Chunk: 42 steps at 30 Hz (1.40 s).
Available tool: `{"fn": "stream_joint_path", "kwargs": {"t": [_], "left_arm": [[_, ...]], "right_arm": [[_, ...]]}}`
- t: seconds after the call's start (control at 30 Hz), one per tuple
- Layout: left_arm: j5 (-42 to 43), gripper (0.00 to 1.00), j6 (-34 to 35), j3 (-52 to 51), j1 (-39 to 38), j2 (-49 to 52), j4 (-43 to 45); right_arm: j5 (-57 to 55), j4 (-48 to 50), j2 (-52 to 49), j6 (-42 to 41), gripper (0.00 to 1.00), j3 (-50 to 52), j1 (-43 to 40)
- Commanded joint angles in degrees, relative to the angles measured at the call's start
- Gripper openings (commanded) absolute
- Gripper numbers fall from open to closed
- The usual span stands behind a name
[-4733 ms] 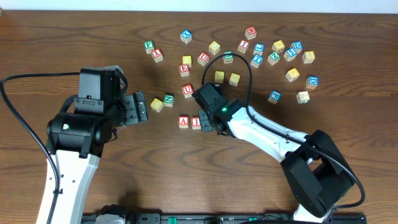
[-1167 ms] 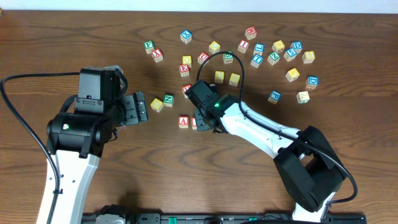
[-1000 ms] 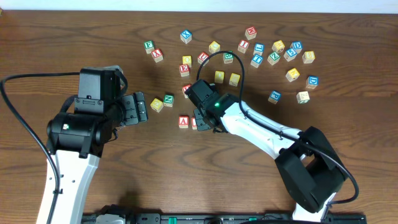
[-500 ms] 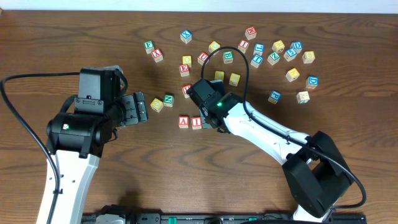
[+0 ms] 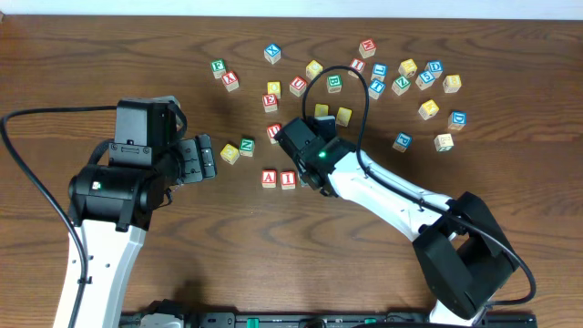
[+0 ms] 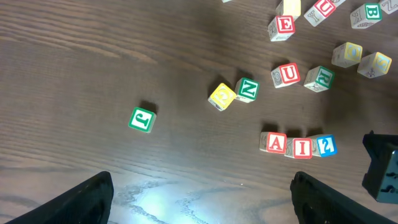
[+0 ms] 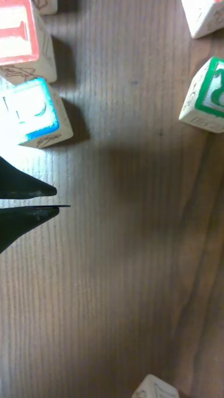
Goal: Spell out AI2
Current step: 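Open the right gripper and lift it off the 2 block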
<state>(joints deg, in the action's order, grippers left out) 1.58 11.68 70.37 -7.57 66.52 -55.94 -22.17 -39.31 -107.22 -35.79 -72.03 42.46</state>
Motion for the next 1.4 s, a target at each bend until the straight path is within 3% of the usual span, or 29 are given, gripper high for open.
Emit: {"fn": "stream_joint_path", "kwargs": {"t": [0.0,1.37], "left_arm": [[0.17,0.89,-0.72,0.04,0.26,-0.31,-0.17],[0.17,0.89,-0.72,0.04,0.26,-0.31,-0.17]], "right_arm": [[-1.22,1.49,1.46,-1.53,0.01,2.19,0.35],[5.84,12.7,0.7,1.6,0.01,6.86,0.39]]}}
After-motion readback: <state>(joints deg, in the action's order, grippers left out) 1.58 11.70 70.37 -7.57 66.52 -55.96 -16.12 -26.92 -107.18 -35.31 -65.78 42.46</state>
